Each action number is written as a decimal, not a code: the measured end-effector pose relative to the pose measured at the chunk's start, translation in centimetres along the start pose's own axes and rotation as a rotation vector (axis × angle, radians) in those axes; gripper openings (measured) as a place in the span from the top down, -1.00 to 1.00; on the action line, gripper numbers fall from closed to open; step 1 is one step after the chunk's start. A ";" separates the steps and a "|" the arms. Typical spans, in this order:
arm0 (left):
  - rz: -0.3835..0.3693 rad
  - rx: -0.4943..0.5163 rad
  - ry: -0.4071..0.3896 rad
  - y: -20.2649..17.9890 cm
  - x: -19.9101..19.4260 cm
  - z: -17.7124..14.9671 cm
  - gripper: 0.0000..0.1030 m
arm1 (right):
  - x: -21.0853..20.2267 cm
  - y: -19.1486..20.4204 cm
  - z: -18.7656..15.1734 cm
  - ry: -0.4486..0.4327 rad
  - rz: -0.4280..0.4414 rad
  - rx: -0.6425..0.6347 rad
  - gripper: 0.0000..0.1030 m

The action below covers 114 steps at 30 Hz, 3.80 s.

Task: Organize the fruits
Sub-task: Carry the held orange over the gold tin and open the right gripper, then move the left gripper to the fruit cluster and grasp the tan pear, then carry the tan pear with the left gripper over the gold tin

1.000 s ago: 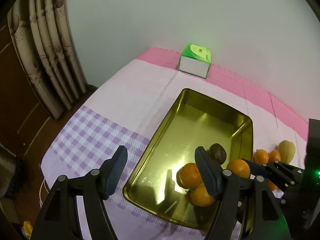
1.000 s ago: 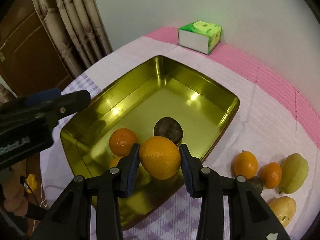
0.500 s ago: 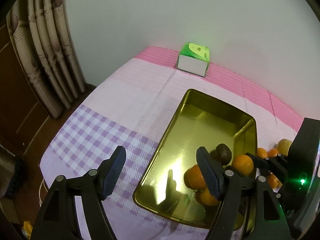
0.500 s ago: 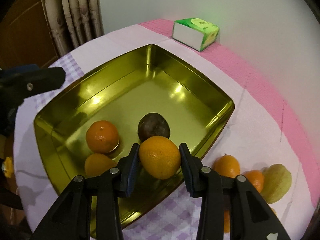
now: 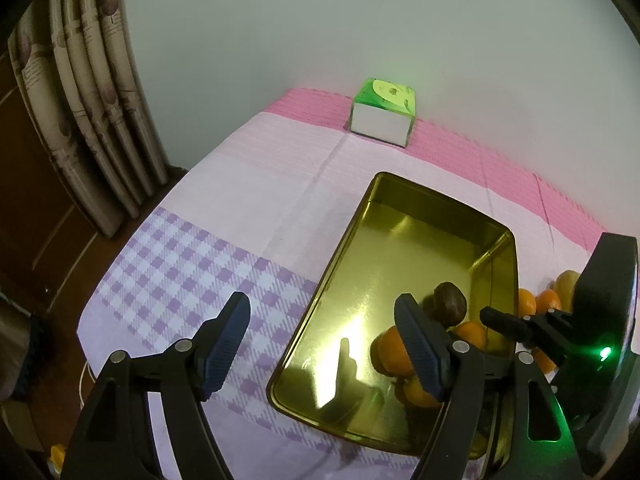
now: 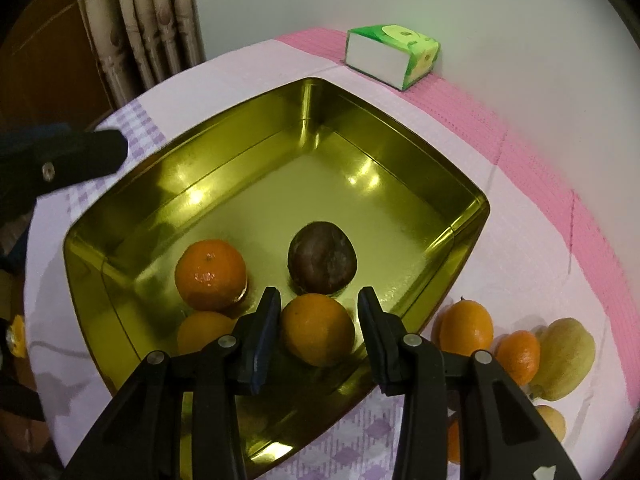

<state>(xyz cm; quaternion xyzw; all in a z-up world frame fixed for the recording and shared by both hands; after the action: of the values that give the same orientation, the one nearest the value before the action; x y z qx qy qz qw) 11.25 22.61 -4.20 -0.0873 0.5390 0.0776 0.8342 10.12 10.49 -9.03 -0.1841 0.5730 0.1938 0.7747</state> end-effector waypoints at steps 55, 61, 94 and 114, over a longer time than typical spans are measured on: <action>-0.270 0.586 0.099 -27.7 -1.2 -7.5 -0.66 | -9.9 -23.6 -23.1 -0.124 -0.074 0.700 -0.43; -0.299 0.593 0.174 -32.0 0.5 -8.1 -0.66 | -9.5 -26.7 -24.9 -0.116 -0.121 0.775 -0.45; -0.255 0.515 0.313 -33.9 5.8 -9.0 -0.36 | -9.6 -27.6 -25.0 -0.123 -0.115 0.799 -0.48; -0.274 0.478 0.214 -28.9 -0.8 -6.5 -0.36 | -7.9 -26.3 -24.9 -0.071 -0.142 0.744 -0.48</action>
<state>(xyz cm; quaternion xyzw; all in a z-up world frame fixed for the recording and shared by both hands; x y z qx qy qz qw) 11.69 -7.06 -4.30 0.0321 0.6099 -0.1744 0.7724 1.14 -25.37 -6.62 0.0772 0.5630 -0.0756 0.8194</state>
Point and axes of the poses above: each gripper's, at about its wrist camera, not at the fingertips, and x roughly the way its jaws point, y to its left, z to its top, the point moved 9 cm from there along x, roughly the way its jaws point, and after that the axes turned 10 degrees about y, right-handed, at the moved point
